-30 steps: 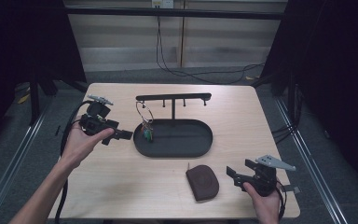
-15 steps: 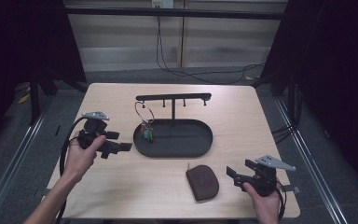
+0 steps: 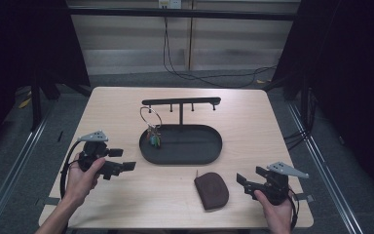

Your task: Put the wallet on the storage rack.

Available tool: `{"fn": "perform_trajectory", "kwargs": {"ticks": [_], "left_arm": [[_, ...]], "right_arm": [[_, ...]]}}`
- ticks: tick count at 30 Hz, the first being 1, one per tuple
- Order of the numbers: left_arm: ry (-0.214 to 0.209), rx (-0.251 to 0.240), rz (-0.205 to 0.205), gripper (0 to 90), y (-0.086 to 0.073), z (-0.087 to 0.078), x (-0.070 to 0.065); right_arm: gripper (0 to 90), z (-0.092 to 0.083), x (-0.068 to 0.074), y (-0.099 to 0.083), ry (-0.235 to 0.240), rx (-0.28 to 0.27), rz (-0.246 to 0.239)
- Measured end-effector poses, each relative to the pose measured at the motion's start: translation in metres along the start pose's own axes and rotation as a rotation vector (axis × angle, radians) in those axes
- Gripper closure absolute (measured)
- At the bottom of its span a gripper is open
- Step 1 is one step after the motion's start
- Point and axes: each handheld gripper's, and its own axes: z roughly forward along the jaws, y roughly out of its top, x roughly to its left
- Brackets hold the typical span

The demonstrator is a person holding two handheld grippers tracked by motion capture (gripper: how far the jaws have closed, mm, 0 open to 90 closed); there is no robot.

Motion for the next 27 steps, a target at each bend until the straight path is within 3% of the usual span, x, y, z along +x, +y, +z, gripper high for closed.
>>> {"fn": "perform_trajectory", "kwargs": {"ticks": [3, 5, 11, 13, 17, 20, 24, 27], "left_arm": [[-0.002, -0.027, -0.041, 16.0, -0.015, -0.003, 0.001], [0.002, -0.006, -0.041, 16.0, -0.022, -0.003, 0.001], [0.011, -0.006, -0.052, 16.0, -0.034, -0.009, -0.001], [0.020, -0.001, -0.038, 16.0, -0.038, -0.010, -0.003], [0.011, 0.002, -0.044, 16.0, -0.054, -0.013, -0.006], [-0.016, 0.007, -0.073, 16.0, -0.066, -0.015, -0.005], [-0.029, 0.024, -0.091, 15.9, -0.078, -0.014, -0.005], [-0.019, 0.031, -0.089, 16.2, -0.084, -0.015, -0.008]], "right_arm": [[16.0, 0.001, -0.001, 0.001, 0.001, -0.001, 0.009], [16.9, 0.002, -0.001, 0.001, -0.003, 0.004, 0.006], [16.9, 0.003, 0.000, 0.000, 0.000, 0.014, 0.001], [16.9, 0.003, 0.000, 0.000, -0.001, 0.017, 0.000], [16.9, 0.003, 0.000, 0.000, -0.002, 0.019, -0.003], [16.9, 0.003, 0.000, 0.000, 0.004, 0.021, -0.001], [17.7, 0.005, 0.003, 0.000, 0.021, 0.062, -0.009], [20.3, 0.009, 0.007, 0.002, 0.064, 0.109, -0.002]]}}
